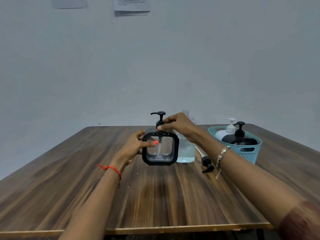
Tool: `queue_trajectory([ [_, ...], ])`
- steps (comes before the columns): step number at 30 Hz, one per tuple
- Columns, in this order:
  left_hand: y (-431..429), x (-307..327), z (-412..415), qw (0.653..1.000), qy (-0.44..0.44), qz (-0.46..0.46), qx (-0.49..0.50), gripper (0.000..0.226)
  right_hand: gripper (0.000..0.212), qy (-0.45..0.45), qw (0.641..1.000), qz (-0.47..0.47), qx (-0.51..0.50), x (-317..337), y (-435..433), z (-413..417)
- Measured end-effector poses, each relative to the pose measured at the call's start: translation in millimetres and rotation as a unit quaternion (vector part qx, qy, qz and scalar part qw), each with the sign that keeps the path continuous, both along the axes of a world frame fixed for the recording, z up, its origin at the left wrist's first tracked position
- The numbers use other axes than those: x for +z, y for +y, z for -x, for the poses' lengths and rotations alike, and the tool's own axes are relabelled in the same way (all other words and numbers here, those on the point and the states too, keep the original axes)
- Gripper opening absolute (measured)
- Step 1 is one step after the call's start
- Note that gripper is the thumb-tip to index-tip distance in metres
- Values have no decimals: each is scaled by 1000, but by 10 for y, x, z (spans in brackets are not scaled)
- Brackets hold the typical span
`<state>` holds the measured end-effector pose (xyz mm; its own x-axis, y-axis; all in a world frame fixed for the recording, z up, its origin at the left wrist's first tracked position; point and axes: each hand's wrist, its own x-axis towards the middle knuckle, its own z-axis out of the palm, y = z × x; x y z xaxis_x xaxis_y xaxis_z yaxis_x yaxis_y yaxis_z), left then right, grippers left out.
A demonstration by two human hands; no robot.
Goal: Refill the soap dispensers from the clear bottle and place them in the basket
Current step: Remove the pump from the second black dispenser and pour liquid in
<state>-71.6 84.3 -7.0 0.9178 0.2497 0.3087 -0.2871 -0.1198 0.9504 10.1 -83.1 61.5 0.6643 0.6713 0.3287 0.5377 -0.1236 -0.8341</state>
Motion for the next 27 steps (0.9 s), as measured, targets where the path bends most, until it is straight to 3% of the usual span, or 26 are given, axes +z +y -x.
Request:
queue_trajectory([
  [5, 14, -12, 15, 1000, 4, 1, 4, 27, 34, 18, 999, 24, 32, 44, -29, -1],
  [8, 2, -24, 8, 1000, 2, -1, 6, 27, 17, -19, 1000, 15, 8, -5, -6, 32],
  [13, 11, -39, 19, 1000, 6, -1, 9, 28, 10, -32, 999, -29, -2, 22, 16, 24],
  [20, 107, -124, 47, 999, 18, 25, 39, 31, 9, -2, 978, -203, -38, 185, -155, 9],
  [24, 172, -178, 62, 996, 11, 45, 79, 29, 26, -25, 964, -264, -32, 122, -276, -24],
  [27, 211, -195, 61, 990, 2, 66, 122, 31, 37, -105, 968, -225, -22, -148, -355, -30],
])
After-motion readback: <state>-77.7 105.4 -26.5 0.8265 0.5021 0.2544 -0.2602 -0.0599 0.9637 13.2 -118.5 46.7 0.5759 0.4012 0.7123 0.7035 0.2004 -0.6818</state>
